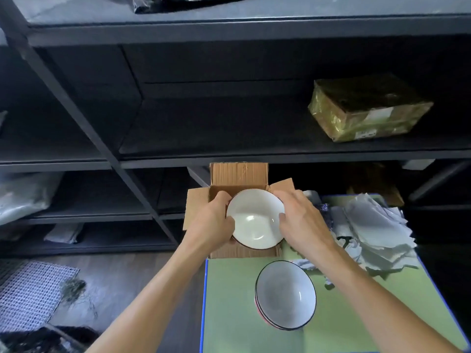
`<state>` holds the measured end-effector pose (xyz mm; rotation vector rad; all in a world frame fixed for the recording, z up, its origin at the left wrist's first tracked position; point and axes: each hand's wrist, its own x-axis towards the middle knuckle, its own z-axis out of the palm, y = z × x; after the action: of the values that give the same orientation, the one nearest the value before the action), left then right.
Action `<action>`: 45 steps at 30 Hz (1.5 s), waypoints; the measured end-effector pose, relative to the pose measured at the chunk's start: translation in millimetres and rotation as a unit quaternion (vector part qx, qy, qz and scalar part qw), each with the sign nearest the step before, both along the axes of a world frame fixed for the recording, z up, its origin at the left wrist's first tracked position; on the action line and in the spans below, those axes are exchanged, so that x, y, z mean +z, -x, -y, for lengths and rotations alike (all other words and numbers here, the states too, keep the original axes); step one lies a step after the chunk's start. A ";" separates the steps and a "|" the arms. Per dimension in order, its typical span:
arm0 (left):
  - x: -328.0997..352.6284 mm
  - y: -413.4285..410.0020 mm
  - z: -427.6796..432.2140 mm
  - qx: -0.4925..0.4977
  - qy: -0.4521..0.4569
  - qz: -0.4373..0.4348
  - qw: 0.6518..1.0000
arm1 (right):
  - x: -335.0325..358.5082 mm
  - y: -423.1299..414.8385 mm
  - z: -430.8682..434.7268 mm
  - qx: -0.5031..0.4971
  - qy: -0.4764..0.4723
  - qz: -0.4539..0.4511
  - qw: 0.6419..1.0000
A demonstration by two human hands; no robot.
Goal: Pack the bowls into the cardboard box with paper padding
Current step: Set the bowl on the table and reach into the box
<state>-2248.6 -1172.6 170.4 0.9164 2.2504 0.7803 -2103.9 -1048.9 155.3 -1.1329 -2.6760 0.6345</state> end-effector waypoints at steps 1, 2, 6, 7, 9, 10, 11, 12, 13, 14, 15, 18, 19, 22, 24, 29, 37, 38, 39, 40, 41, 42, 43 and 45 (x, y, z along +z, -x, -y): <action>1.6 -9.2 5.1 0.003 -0.010 0.018 1.000 | -1.1 -9.1 2.6 -0.003 0.004 0.005 1.000; 1.2 -18.6 10.1 0.003 -0.014 0.030 0.999 | -3.5 -18.5 5.5 -0.005 0.009 0.013 1.000; -14.4 -53.4 23.5 -0.027 -0.004 0.028 0.999 | -19.0 -55.3 17.4 -0.009 0.023 0.025 0.999; -19.3 -60.2 25.7 -0.030 -0.004 0.039 0.999 | -23.6 -62.8 19.7 -0.012 0.029 0.030 0.999; -28.4 -72.4 29.6 -0.038 0.008 0.058 0.998 | -32.8 -76.1 24.1 -0.018 0.043 0.041 0.998; -32.4 -77.1 31.0 -0.046 0.022 0.058 0.997 | -36.7 -81.7 26.5 -0.020 0.048 0.048 0.998; -36.7 -80.3 32.3 -0.052 0.036 0.057 0.996 | -40.6 -86.6 28.7 -0.021 0.051 0.049 0.997; -40.2 -83.0 33.5 -0.057 0.046 0.056 0.996 | -44.6 -90.7 30.8 -0.022 0.053 0.048 0.997; -43.5 -85.2 33.7 -0.061 0.054 0.056 0.995 | -49.1 -94.2 32.8 -0.021 0.054 0.047 0.997; -45.8 -87.5 34.4 -0.065 0.060 0.055 0.995 | -53.1 -96.8 34.6 -0.021 0.055 0.048 0.997; -48.3 -89.6 35.0 -0.068 0.064 0.055 0.994 | -57.0 -98.8 36.3 -0.020 0.054 0.051 0.997; -53.6 -94.9 36.3 -0.076 0.076 0.054 0.993 | -66.2 -102.9 40.5 -0.020 0.056 0.065 0.996; -56.0 -96.3 36.7 -0.077 0.079 0.052 0.993 | -69.0 -104.0 41.8 -0.020 0.055 0.068 0.996; -65.0 -98.9 37.6 -0.076 0.085 0.051 0.992 | -77.9 -106.8 44.5 -0.018 0.040 0.086 0.995; -70.2 -100.0 37.9 -0.075 0.084 0.049 0.992 | -83.5 -108.0 44.9 -0.016 0.030 0.095 0.995; -79.0 -99.9 37.0 -0.074 0.088 0.042 0.992 | -89.8 -109.0 42.9 -0.009 0.015 0.087 0.996; -84.6 -95.2 42.5 -0.114 0.088 -0.065 0.988 | -87.0 -106.0 49.4 -0.008 -0.017 0.088 0.996; -83.8 -93.9 41.4 -0.111 0.072 -0.088 0.987 | -86.5 -105.0 49.1 -0.006 -0.021 0.086 0.996; -83.3 -91.5 39.4 -0.106 0.048 -0.109 0.987 | -85.3 -103.9 48.5 -0.002 -0.023 0.084 0.996; -82.0 -88.3 36.7 -0.101 0.021 -0.130 0.986 | -83.7 -102.5 47.6 0.003 -0.024 0.080 0.996; -80.8 -83.6 33.3 -0.099 -0.006 -0.156 0.983 | -81.8 -100.9 46.5 0.010 -0.025 0.076 0.997; -80.6 -77.3 29.1 -0.100 -0.031 -0.190 0.976 | -79.5 -98.9 45.2 0.017 -0.027 0.070 0.997; -81.7 -70.3 24.1 -0.107 -0.047 -0.231 0.966 | -77.5 -96.5 43.7 0.023 -0.029 0.066 0.997; -85.7 -56.4 13.8 -0.117 -0.054 -0.304 0.944 | -73.5 -90.9 41.1 0.031 -0.031 0.063 0.997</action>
<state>-2192.2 -1186.4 84.7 1.6236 2.5489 0.5627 -2013.0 -1090.0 81.8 -1.1130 -2.8252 0.5007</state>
